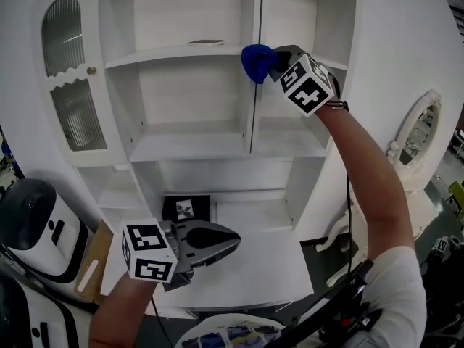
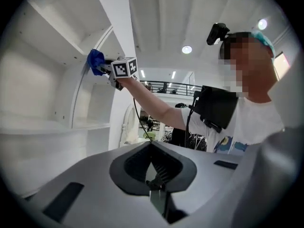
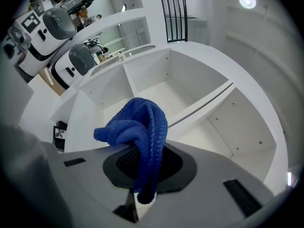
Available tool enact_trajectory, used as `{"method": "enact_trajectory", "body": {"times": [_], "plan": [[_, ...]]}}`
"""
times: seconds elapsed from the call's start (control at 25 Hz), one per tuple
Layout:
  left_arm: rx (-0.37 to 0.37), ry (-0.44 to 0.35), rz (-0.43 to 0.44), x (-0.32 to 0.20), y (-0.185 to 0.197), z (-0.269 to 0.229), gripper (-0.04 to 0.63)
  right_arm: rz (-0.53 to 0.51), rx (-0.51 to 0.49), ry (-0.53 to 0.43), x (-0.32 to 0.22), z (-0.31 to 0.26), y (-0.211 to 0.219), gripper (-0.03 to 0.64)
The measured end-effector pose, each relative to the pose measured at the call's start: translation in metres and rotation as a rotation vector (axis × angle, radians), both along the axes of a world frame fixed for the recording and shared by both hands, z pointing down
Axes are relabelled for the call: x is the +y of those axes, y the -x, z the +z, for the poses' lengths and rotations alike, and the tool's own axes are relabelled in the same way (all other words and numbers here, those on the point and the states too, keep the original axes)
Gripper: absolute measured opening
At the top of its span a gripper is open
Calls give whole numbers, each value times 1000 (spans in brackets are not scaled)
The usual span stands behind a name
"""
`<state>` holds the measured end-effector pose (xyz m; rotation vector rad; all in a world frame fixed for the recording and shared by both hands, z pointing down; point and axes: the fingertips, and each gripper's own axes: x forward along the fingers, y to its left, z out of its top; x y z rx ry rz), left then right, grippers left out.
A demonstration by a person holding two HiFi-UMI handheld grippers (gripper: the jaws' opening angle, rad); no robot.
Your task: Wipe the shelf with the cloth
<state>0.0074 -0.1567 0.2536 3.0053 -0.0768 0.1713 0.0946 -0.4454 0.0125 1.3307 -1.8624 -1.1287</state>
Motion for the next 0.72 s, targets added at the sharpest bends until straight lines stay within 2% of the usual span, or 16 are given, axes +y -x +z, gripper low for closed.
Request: {"method": "enact_trajectory", "body": {"times": [0.2,0.4,0.72], "plan": [[64,13,54,-15,-39,-32,12,-8,22,-5,-3,-2,-10,67],[71,-3,106,-17,-63,-43,12,10,22,-3,-3,-2,-38,67],[69,13,134,-28,-90,-37,12,72,-4,-4,1,-1,-98,67]]}}
